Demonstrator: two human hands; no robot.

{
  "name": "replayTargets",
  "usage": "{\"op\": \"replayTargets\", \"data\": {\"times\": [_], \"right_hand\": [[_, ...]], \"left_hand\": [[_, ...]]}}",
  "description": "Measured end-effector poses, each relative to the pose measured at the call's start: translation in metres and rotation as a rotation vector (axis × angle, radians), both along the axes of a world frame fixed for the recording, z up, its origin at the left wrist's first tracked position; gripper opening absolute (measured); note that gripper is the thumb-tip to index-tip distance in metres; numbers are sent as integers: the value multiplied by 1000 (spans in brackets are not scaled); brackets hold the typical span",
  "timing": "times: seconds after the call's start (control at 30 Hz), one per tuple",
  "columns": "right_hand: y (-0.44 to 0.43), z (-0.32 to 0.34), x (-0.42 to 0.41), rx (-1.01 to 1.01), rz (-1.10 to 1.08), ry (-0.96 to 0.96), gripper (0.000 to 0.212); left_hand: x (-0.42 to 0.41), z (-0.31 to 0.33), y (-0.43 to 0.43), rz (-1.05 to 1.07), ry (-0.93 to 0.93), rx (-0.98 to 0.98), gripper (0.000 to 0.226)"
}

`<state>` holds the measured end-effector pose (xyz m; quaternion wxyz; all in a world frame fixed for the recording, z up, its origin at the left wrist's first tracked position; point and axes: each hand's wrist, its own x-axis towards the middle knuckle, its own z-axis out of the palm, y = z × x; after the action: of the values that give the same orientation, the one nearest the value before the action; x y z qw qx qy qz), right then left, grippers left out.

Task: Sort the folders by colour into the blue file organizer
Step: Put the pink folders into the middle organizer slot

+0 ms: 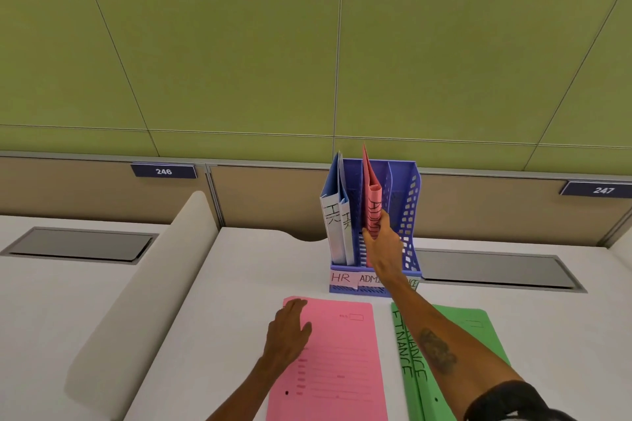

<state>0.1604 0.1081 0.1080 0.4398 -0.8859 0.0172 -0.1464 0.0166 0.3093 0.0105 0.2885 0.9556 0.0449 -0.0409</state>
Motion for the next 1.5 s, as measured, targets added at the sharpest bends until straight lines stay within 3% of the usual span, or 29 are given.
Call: {"op": "replayTargets", "data": {"times": [0.47, 0.63, 0.87, 1.13, 1.37, 1.5], "right_hand": [[0, -22, -8, 3, 32, 93, 60], [-7, -26, -28, 11, 14, 100, 52], [-22, -56, -72, 27, 36, 181, 70], [-24, -121, -145, -10, -43, 382, 64], [-14, -157, -196, -132, -82, 511, 57], [-5, -156, -200, -90, -69, 534, 54]], "left_hand": [[-19, -9, 16, 56, 22, -39, 49], [-30, -13, 16, 72, 28, -57, 51], [-56, -21, 13, 130, 76, -107, 54], [-87, -31, 7, 319, 240, -84, 68], [-101, -36, 0, 347, 295, -85, 61], [-99, -32, -1, 356, 305, -113, 57]]}}
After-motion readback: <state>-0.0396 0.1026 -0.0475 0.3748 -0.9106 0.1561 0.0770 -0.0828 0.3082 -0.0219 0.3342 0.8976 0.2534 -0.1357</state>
